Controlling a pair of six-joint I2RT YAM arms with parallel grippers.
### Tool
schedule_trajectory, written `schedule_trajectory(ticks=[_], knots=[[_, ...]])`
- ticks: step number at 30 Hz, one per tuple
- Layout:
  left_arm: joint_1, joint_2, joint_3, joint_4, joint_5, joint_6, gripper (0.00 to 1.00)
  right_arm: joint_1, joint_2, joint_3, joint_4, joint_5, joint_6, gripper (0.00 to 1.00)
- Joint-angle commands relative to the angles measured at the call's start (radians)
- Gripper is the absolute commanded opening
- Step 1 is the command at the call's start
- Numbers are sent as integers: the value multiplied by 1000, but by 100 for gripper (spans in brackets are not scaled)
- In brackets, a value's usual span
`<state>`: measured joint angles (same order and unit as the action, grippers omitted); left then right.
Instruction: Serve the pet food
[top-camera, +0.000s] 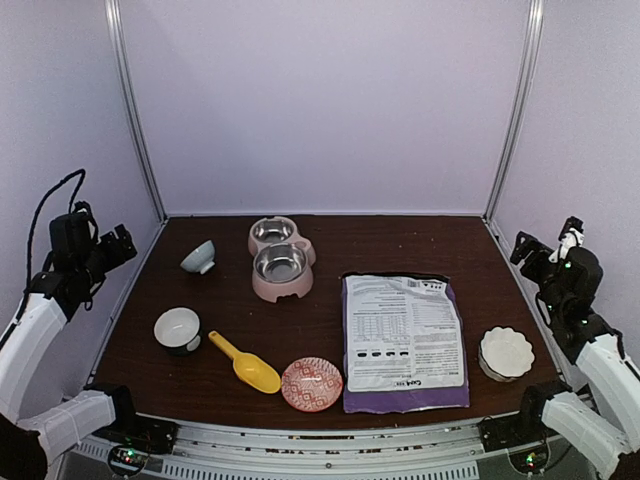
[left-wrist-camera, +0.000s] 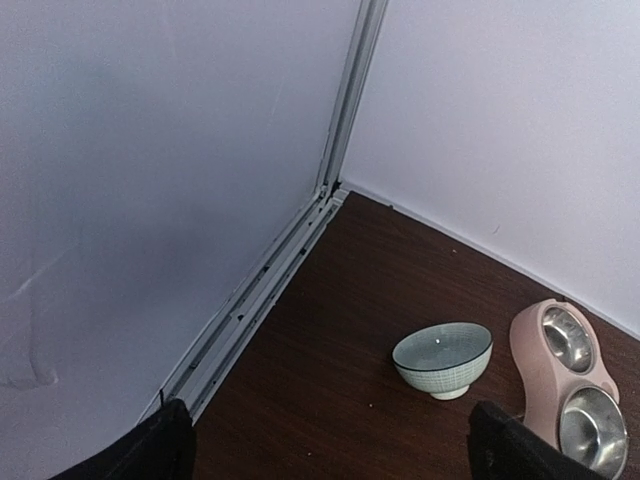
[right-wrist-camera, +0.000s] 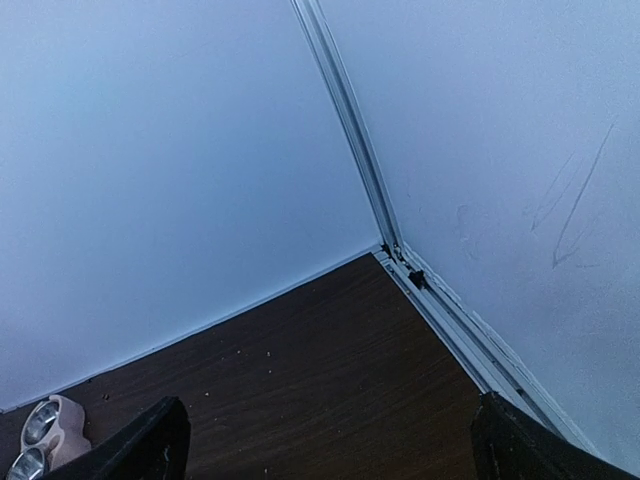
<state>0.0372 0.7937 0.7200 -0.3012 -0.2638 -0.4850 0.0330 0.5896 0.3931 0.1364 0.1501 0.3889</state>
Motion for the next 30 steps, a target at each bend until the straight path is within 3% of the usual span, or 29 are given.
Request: schedule_trajectory(ticks=[1, 7, 12, 16, 18, 22, 26, 30], knots=[[-1, 15, 116, -84, 78, -12, 98, 13, 23, 82, -123, -59, -4, 100], [-1, 48, 272, -85, 207, 141, 98, 294, 118, 182, -194, 39, -144, 100], [-62, 137, 446, -88, 469, 304, 98, 564, 203, 234, -243, 50, -190, 100], [-242, 132, 437, -62, 460, 425, 98, 802, 220, 232, -308, 140, -209, 96], [-248, 105, 361, -5, 501, 431, 98, 910, 210, 227, -344, 141, -197, 95], [-249, 43, 260, 26, 455, 471, 98, 1080, 249, 225, -417, 105, -97, 95], [-248, 15, 258, 10, 356, 493, 98, 1175, 361, 192, -372, 82, 25, 95], [-249, 4, 254, 4, 325, 507, 98, 1191, 512, 183, -291, 100, 145, 93]])
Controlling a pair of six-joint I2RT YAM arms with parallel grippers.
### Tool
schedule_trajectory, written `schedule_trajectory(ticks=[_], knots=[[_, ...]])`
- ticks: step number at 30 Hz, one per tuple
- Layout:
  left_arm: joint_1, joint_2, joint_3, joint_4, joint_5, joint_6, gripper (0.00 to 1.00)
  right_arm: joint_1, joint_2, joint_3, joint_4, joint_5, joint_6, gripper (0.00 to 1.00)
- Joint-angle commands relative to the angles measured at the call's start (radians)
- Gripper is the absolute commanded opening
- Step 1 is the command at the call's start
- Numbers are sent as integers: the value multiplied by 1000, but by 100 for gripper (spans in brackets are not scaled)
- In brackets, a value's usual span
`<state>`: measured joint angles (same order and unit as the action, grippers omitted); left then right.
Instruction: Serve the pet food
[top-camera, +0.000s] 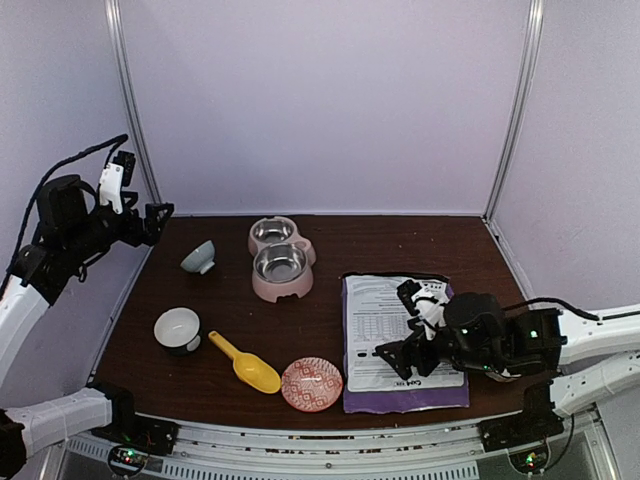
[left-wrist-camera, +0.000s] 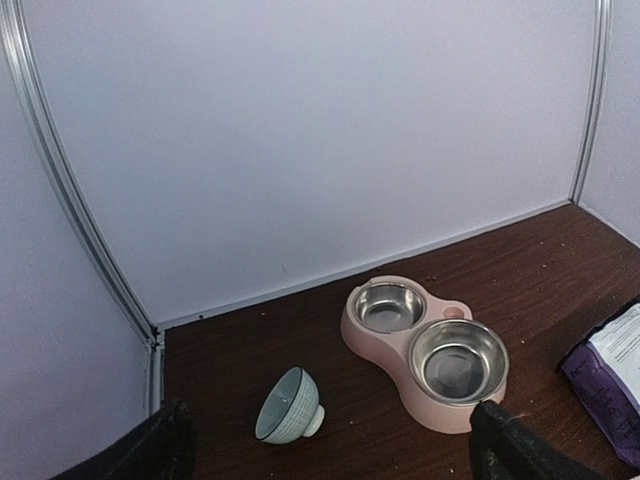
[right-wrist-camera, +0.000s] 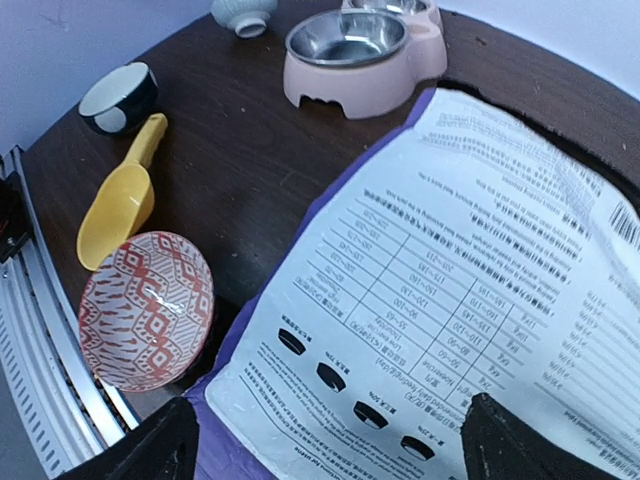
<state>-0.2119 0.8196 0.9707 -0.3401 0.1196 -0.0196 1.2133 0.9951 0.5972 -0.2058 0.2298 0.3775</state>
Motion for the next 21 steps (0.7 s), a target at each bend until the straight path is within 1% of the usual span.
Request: schedule_trajectory(ticks=[1, 4, 7, 10, 13, 17, 21], knots=[[1, -22, 3, 41, -61, 43, 98, 11, 145, -15, 60, 35, 182, 93], [1, -20, 3, 40, -67, 42, 98, 10, 265, 38, 43, 97, 265, 93], [0, -17, 5, 38, -67, 43, 98, -11, 384, 94, 31, 100, 321, 93], [0, -16, 5, 37, -66, 43, 98, -66, 479, 129, 50, 83, 345, 93], [0, -17, 5, 37, -69, 43, 98, -136, 555, 169, 86, 61, 331, 93], [0, -13, 5, 36, -74, 43, 98, -252, 667, 261, 98, 41, 282, 93], [0, -17, 3, 35, -79, 43, 98, -320, 717, 343, 123, 26, 215, 93]])
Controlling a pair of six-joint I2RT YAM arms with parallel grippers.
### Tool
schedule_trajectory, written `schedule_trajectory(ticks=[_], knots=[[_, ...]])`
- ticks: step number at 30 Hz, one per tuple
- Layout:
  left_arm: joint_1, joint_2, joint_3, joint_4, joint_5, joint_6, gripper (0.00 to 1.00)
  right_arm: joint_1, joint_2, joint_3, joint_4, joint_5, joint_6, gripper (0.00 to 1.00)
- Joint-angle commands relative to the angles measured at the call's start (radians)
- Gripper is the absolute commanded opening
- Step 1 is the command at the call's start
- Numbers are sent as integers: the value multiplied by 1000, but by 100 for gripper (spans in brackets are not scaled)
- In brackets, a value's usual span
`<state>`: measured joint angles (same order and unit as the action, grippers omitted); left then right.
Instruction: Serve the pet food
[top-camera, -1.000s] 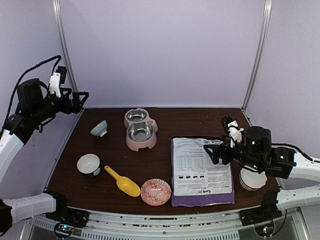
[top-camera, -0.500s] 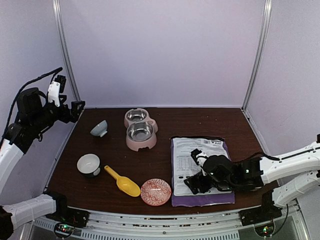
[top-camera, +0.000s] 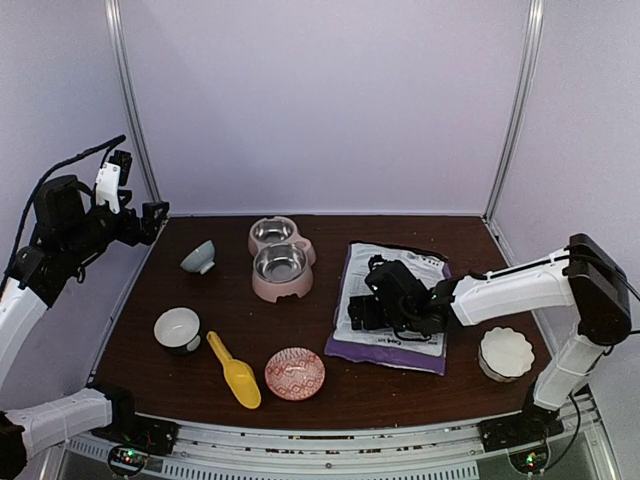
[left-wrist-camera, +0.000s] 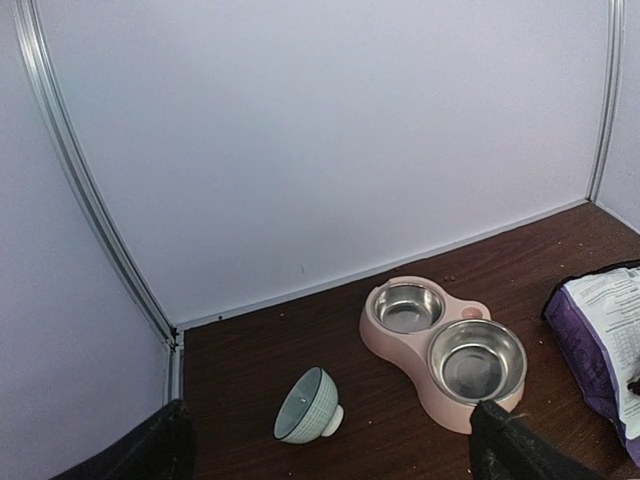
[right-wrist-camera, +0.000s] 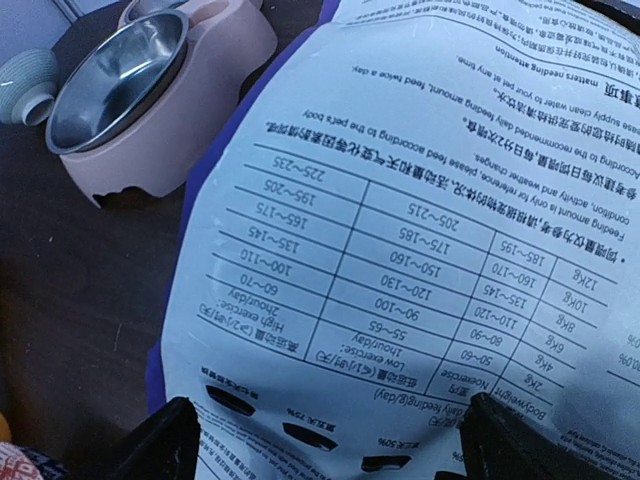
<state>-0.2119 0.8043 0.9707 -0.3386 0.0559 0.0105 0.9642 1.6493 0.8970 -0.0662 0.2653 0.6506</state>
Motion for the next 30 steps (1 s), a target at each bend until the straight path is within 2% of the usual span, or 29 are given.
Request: schedule_trajectory(ticks=[1, 7, 12, 18, 22, 30], knots=[[0, -2, 3, 33, -18, 13, 98, -77, 68, 60, -22, -10, -77, 93], [0, -1, 3, 30, -50, 14, 98, -81, 22, 84, -51, 4, -190, 94], [0, 6, 3, 29, -54, 12, 98, -62, -137, 20, -78, -1, -305, 95], [0, 11, 3, 29, -56, 9, 98, 34, -303, 27, -258, 103, -454, 96], [0, 15, 3, 29, -56, 7, 98, 109, -293, 53, -363, 102, -500, 95], [0, 22, 3, 29, -55, 0, 98, 216, -154, 60, -388, 101, -601, 88]])
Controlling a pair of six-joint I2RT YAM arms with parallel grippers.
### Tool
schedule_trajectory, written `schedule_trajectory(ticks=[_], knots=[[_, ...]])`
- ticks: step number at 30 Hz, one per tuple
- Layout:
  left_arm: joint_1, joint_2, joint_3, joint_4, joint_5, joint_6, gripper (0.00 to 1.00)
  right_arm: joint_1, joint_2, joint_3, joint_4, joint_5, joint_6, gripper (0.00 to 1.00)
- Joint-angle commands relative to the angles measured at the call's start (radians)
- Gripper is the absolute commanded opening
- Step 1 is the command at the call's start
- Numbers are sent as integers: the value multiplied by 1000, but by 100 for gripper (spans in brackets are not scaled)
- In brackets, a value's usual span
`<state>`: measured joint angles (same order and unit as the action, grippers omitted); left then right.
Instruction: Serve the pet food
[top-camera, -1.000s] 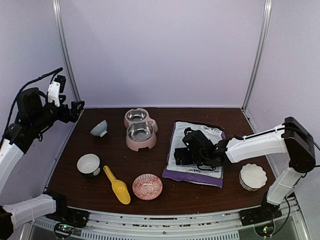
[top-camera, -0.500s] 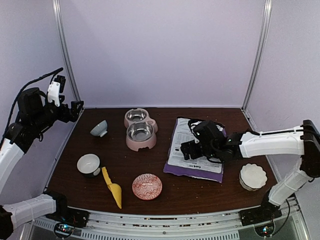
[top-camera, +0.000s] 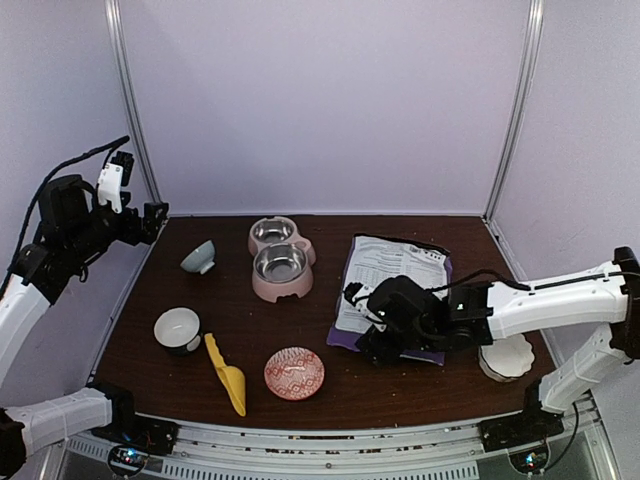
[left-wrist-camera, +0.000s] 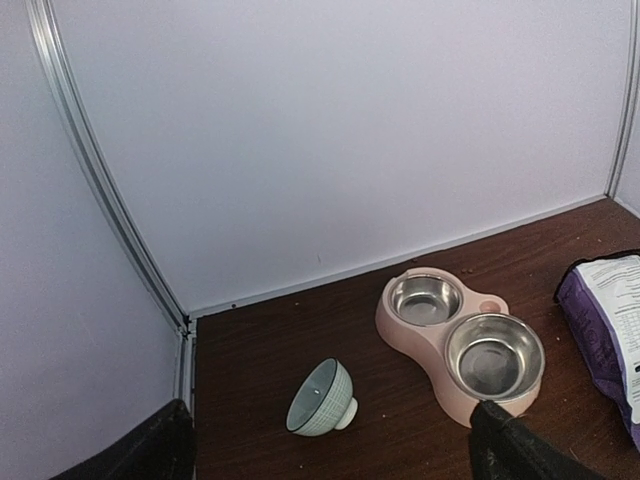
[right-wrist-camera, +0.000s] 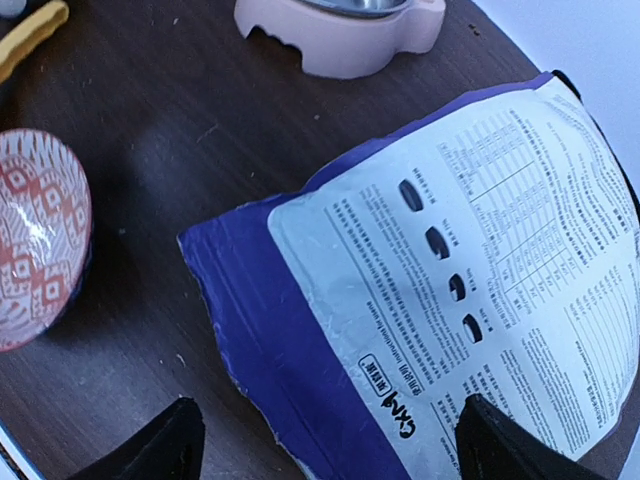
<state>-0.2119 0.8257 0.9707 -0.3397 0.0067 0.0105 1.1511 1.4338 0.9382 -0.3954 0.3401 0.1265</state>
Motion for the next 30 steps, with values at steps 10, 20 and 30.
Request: schedule_trajectory(ticks=[10, 20, 30], knots=[[0, -3, 3, 29, -9, 0, 98, 37, 216, 56, -107, 120, -108, 82], [0, -3, 5, 27, -16, 0, 98, 36, 284, 88, -136, 199, -111, 57], [0, -5, 5, 27, -21, 0, 98, -15, 252, 98, -133, 196, -84, 1]])
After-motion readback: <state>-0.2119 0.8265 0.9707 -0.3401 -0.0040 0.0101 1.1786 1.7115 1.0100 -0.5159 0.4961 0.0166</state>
